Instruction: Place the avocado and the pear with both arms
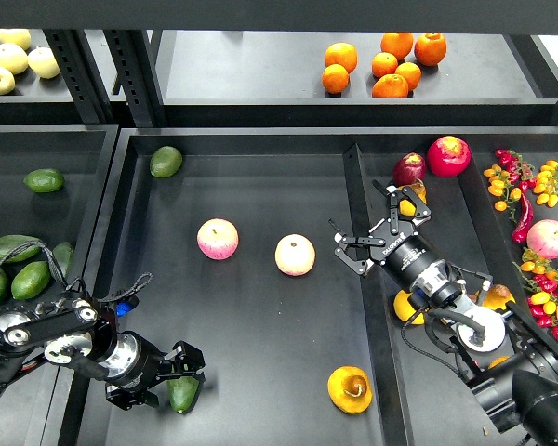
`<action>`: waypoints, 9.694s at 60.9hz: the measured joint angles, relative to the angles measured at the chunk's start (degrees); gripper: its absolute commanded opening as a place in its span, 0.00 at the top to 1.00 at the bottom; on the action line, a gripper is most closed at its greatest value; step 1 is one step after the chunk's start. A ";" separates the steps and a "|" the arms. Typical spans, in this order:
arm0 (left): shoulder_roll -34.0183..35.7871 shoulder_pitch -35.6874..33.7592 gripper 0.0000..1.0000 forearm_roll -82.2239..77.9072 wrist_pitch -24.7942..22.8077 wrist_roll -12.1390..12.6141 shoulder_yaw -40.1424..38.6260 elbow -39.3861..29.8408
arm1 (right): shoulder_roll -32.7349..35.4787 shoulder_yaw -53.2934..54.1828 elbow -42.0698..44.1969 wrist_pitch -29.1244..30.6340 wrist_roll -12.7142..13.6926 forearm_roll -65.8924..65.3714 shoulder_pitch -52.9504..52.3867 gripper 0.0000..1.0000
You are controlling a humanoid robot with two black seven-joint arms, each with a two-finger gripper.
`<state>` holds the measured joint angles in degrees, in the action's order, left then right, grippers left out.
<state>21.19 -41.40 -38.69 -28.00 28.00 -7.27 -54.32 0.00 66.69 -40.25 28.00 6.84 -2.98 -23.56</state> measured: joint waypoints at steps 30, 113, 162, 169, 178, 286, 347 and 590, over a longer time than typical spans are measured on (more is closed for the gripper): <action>-0.20 0.35 0.56 -5.40 -0.01 -0.01 -3.03 1.70 | 0.00 0.02 0.01 0.00 0.17 0.00 0.00 0.01; 26.54 -2.28 0.65 5.21 0.00 -0.01 -11.32 -10.02 | 0.00 -0.07 0.00 0.00 0.46 -0.19 0.80 0.01; 30.28 1.42 0.62 7.30 -0.01 0.00 -11.96 -2.75 | 0.00 -0.11 -0.02 0.00 0.46 -0.19 1.05 0.01; 30.09 1.73 0.62 7.84 0.00 0.00 -11.98 -1.00 | 0.00 -0.11 -0.02 0.00 0.46 -0.24 1.06 0.01; 30.06 2.15 0.62 9.29 0.01 -0.01 -11.99 0.41 | 0.00 -0.11 -0.02 0.00 0.46 -0.26 1.10 0.01; 26.03 4.23 0.42 9.67 0.00 0.00 -10.16 17.49 | 0.00 -0.33 -0.09 0.00 0.54 -0.32 1.15 0.01; 25.72 3.41 0.17 9.96 0.00 0.01 -10.32 16.22 | 0.00 -0.40 -0.09 0.00 0.54 -0.29 1.15 0.01; -21.19 23.12 0.11 33.43 0.00 -2.52 -69.03 -4.55 | 29.67 -48.04 -16.31 0.01 21.16 -6.28 -14.23 0.01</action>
<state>0.00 -18.28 -5.26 -28.00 25.48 -76.30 -58.86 29.67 18.64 -56.56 28.00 28.00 -9.26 -37.79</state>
